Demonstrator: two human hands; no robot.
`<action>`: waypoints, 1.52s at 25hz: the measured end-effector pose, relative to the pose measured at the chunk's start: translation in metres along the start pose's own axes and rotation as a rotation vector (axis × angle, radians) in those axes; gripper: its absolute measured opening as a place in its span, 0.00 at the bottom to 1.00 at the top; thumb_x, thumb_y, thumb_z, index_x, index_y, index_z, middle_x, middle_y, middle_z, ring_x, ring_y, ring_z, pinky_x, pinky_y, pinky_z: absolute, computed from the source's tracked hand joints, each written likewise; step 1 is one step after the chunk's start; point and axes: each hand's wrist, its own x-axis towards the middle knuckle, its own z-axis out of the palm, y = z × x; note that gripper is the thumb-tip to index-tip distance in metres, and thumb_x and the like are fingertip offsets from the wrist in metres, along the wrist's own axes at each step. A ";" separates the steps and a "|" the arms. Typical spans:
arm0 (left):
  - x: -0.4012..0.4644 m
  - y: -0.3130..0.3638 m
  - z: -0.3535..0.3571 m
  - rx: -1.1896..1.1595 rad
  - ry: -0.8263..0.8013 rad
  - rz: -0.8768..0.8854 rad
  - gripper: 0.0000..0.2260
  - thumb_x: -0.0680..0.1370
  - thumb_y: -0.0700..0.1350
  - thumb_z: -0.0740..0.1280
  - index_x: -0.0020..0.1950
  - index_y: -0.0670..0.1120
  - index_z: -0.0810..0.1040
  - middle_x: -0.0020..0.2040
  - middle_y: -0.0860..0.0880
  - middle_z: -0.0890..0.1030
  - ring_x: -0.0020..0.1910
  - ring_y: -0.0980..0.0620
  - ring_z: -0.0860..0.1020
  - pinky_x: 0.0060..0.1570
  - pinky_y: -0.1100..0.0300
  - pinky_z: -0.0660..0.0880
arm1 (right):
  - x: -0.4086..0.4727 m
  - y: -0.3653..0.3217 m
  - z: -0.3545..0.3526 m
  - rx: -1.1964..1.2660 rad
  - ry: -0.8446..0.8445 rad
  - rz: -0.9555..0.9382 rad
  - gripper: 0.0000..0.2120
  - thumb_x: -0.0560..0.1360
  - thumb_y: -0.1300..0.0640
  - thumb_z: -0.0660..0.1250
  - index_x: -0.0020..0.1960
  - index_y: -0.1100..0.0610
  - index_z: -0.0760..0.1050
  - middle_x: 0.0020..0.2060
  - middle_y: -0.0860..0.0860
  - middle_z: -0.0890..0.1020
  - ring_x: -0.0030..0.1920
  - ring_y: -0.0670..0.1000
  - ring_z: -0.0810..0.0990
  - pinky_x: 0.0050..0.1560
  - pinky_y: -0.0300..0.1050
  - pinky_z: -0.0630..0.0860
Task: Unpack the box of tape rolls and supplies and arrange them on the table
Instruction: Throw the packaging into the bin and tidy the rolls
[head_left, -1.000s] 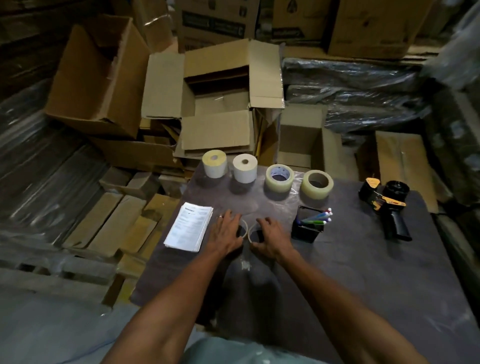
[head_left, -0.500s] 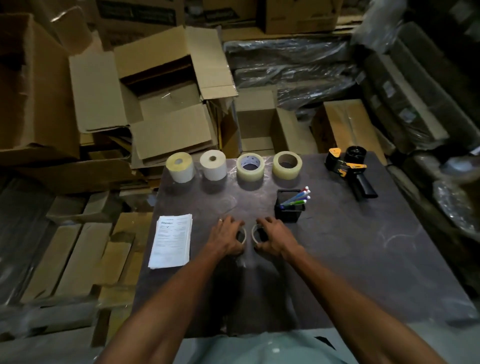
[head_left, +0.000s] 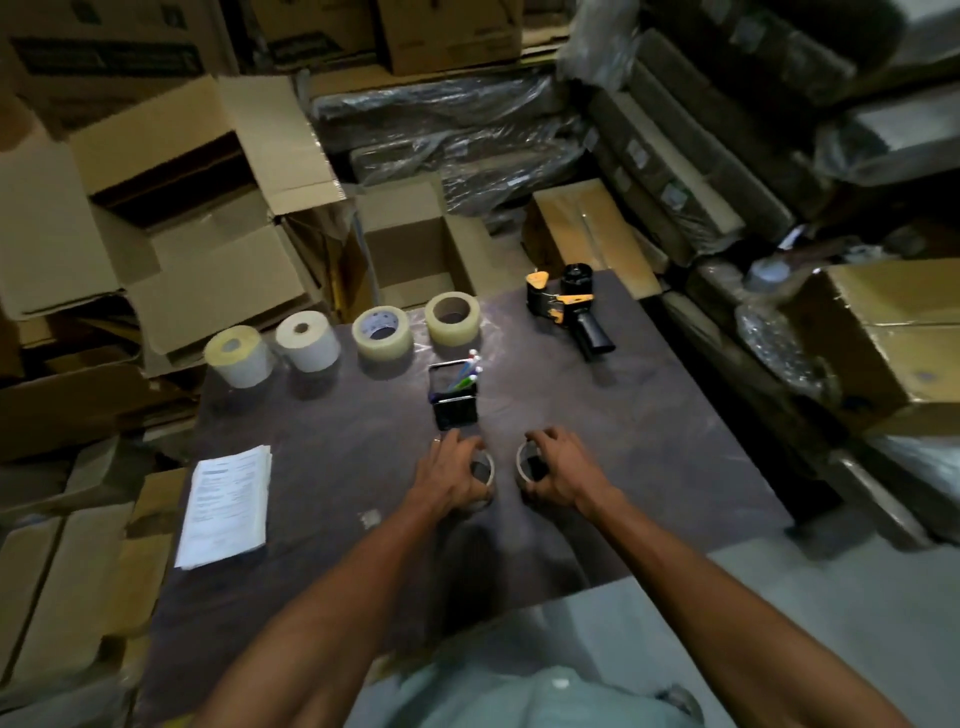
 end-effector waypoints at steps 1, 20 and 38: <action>0.003 0.022 0.005 -0.002 0.009 0.007 0.33 0.65 0.56 0.74 0.69 0.54 0.71 0.64 0.46 0.71 0.65 0.42 0.70 0.63 0.50 0.71 | -0.006 0.020 -0.009 -0.003 0.011 -0.005 0.39 0.65 0.47 0.74 0.73 0.55 0.67 0.65 0.58 0.72 0.63 0.61 0.72 0.64 0.49 0.72; 0.132 0.379 0.100 -0.019 0.031 0.168 0.34 0.65 0.60 0.73 0.69 0.56 0.70 0.64 0.49 0.71 0.65 0.44 0.70 0.62 0.48 0.72 | -0.032 0.352 -0.164 -0.016 0.102 0.088 0.39 0.68 0.42 0.73 0.74 0.51 0.64 0.69 0.54 0.69 0.68 0.57 0.69 0.63 0.50 0.71; 0.273 0.488 0.246 0.026 -0.179 -0.084 0.30 0.67 0.60 0.72 0.67 0.54 0.70 0.65 0.47 0.70 0.65 0.41 0.71 0.61 0.49 0.72 | 0.074 0.548 -0.127 -0.019 -0.229 0.079 0.38 0.66 0.43 0.73 0.72 0.52 0.65 0.65 0.56 0.72 0.64 0.59 0.71 0.62 0.51 0.73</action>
